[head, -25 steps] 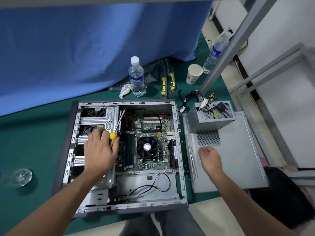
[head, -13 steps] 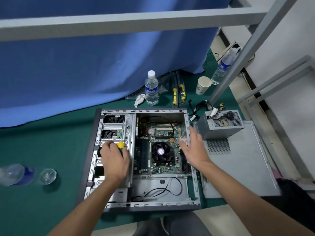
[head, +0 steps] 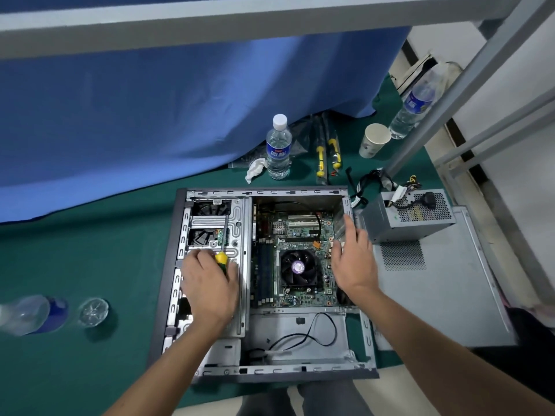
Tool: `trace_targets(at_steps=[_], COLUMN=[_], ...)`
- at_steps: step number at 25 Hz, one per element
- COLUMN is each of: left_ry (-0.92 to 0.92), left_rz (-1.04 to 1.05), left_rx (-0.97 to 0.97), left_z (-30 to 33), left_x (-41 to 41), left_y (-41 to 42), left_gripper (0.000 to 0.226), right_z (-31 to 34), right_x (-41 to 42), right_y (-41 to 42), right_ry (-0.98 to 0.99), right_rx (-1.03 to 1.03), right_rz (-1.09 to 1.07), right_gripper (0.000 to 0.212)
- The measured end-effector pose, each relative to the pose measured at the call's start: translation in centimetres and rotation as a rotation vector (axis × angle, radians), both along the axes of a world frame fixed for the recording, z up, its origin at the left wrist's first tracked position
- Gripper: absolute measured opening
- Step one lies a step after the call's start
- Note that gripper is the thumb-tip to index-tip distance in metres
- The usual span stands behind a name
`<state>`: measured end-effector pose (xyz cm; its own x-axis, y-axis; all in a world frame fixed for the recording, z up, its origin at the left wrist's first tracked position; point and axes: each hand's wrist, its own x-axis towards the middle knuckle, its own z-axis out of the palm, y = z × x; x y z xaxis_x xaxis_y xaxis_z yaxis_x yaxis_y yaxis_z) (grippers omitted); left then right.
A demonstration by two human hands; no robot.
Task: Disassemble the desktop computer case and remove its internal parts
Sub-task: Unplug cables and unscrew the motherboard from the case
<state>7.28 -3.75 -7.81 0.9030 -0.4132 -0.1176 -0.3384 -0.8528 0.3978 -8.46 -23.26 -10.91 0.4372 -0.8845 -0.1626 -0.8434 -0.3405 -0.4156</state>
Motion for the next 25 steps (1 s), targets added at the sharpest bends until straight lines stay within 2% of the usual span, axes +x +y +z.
trace_targets(at_steps=[1, 3, 5, 7, 9, 11, 16, 25], left_ry=[-0.059, -0.166, -0.050, 0.113, 0.092, 0.028, 0.013, 0.020], left_rz=[-0.063, -0.327, -0.635, -0.797, -0.898, -0.948, -0.982, -1.027], left_rx=[0.000, -0.024, 0.006, 0.167, 0.351, 0.445, 0.463, 0.421], left_z=[0.1, 0.0, -0.8, -2.4, -4.1, -5.1, -5.9, -5.5], left_x=[-0.5, -2.0, -3.9, -5.2, -5.4, -5.2, -4.6, -4.2], left_y=[-0.3, -1.6, -4.2, -7.0, -9.4, -10.6, -11.5, -10.4], left_gripper=[0.048, 0.058, 0.079, 0.101, 0.108, 0.104, 0.083, 0.083], right_z=[-0.1, 0.0, 0.0, -0.2, -0.4, -0.4, -0.5, -0.7], right_x=[0.0, 0.0, 0.1, 0.0, -0.1, -0.1, -0.2, -0.3], right_y=[0.0, 0.1, 0.0, 0.0, -0.1, 0.0, 0.0, -0.1], right_ry=[0.002, 0.005, -0.007, -0.010, -0.007, -0.015, -0.018, -0.020], right_rx=[-0.007, -0.010, -0.005, -0.018, -0.026, -0.027, -0.031, -0.036], right_rz=[-0.004, -0.002, -0.004, 0.000, -0.004, -0.002, 0.016, 0.021], right_gripper=[0.059, 0.058, 0.057, 0.057, 0.057, 0.058, 0.058, 0.058])
